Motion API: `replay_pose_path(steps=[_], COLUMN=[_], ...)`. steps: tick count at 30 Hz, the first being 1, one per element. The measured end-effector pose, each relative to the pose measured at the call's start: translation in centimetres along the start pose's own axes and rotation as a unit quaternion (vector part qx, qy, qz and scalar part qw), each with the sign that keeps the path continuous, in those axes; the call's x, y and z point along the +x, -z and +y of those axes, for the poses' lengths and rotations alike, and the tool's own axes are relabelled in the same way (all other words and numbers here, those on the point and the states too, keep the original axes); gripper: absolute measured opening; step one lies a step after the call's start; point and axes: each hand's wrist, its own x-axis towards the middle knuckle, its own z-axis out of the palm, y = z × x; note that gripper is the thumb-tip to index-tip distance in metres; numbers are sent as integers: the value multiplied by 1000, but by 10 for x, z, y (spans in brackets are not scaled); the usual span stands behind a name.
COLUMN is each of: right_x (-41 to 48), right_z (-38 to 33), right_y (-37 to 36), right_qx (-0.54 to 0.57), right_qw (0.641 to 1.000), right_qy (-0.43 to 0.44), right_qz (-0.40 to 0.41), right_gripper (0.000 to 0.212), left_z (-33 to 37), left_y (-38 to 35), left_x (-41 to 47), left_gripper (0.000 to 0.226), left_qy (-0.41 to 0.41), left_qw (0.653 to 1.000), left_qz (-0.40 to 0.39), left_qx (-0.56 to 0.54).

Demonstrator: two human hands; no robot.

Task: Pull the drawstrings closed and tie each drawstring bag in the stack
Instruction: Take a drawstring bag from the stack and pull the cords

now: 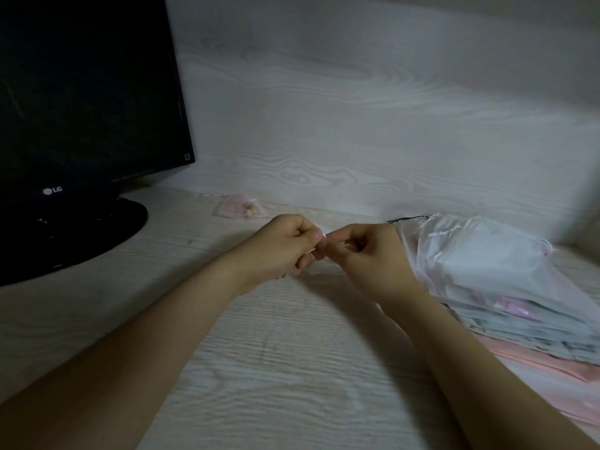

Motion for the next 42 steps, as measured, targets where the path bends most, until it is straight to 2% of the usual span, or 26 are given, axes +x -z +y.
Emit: replay_pose_path(steps=[8,17,20,23,26,32,38,42], right_x=[1,5,2,0,0,0,-1,2], right_z=[-5,0,-1,-4,-8,-10,-11,-15], right_y=[-2,-4,-4,-1,1,0,0,3], right_qx=[-26,-67,-77,-38,21,30,41,76], right_qw=[996,992,994,998,999,999,997,990], right_qy=[-51,-60,-44,-39,-34,12,37,64], right_qz=[69,83,56,27,21,42,58,101], right_gripper=[20,15,9,10,21,16,19,20], left_z=[-10,-8,-9,-13,-17,-19,-18,-18], left_y=[1,2,1,3,5,5,3,1], left_x=[6,5,5,7,9,10,10,10], left_gripper=[11,6,9,11,12,8,9,13], left_qy=[-34,-83,-86,-81,-81,-92,-121,-100], left_qw=[999,995,992,988,984,978,972,979], left_qz=[22,23,46,74,51,0,1,7], left_qx=[-16,55,80,111,147,185,201,179])
